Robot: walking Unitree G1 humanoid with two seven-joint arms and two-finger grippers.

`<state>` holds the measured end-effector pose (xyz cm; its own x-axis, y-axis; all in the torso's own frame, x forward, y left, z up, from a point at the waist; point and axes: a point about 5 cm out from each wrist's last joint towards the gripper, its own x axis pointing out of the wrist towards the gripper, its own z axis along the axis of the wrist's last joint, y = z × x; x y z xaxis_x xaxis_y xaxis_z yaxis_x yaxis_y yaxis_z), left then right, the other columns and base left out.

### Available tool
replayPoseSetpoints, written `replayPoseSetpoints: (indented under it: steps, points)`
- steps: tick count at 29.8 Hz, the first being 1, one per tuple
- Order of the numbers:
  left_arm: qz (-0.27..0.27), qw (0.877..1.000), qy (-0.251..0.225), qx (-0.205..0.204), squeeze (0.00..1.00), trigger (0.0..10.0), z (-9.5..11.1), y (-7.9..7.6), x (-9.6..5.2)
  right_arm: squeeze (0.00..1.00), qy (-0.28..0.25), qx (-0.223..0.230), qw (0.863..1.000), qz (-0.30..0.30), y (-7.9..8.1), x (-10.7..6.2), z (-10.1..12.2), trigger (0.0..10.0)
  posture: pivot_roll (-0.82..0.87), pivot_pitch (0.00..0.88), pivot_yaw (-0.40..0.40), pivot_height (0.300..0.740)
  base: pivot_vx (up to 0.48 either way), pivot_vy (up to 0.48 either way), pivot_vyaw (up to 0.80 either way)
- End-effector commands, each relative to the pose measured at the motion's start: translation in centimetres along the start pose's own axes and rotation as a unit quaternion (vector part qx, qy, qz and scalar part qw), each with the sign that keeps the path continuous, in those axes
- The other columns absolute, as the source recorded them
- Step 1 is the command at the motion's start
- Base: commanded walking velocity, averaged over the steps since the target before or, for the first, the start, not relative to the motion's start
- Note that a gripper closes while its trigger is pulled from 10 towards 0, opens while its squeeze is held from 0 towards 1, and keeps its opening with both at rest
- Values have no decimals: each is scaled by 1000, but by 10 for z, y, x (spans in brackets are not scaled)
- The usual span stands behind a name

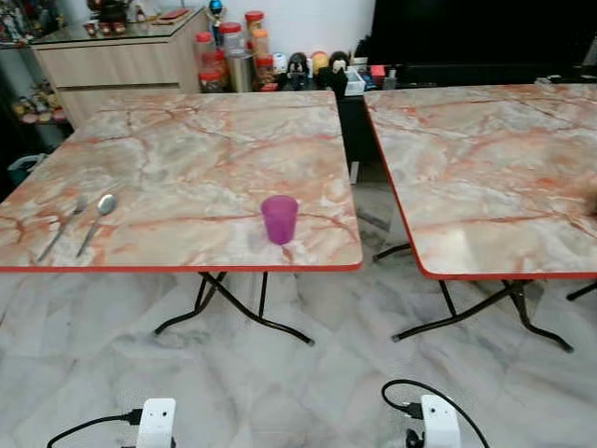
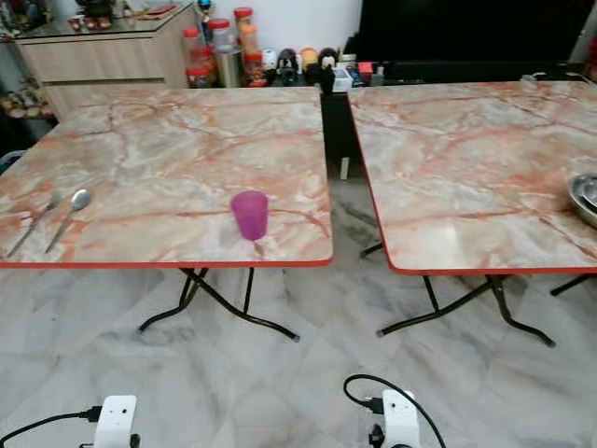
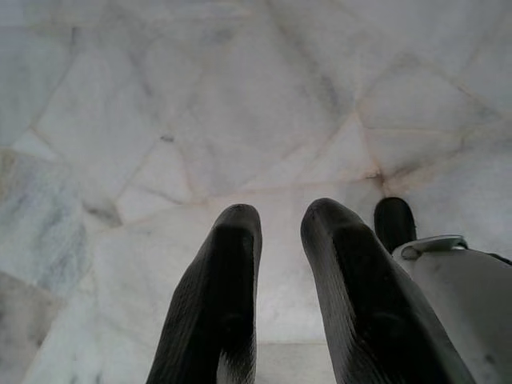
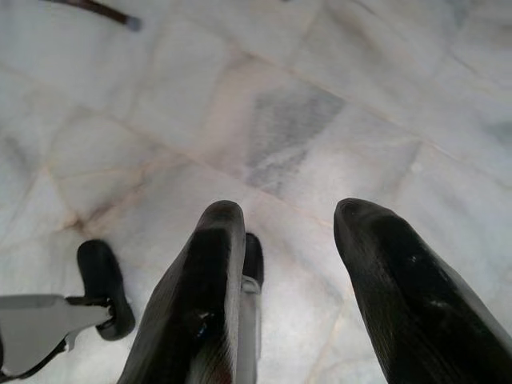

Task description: Setting the table

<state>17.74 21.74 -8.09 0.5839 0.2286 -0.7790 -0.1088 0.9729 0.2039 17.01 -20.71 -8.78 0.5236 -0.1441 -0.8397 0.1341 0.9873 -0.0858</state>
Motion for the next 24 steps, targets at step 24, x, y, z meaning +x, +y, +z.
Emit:
replayPoseSetpoints:
  steps: [24]
  points:
    - [7, 1000, -8, -10, 0, 10000, 12, -3, 2, 0, -1, 5, 1000, 13, 2, 0, -1, 10000, -60, 0, 23, 740, 352, 0, 0]
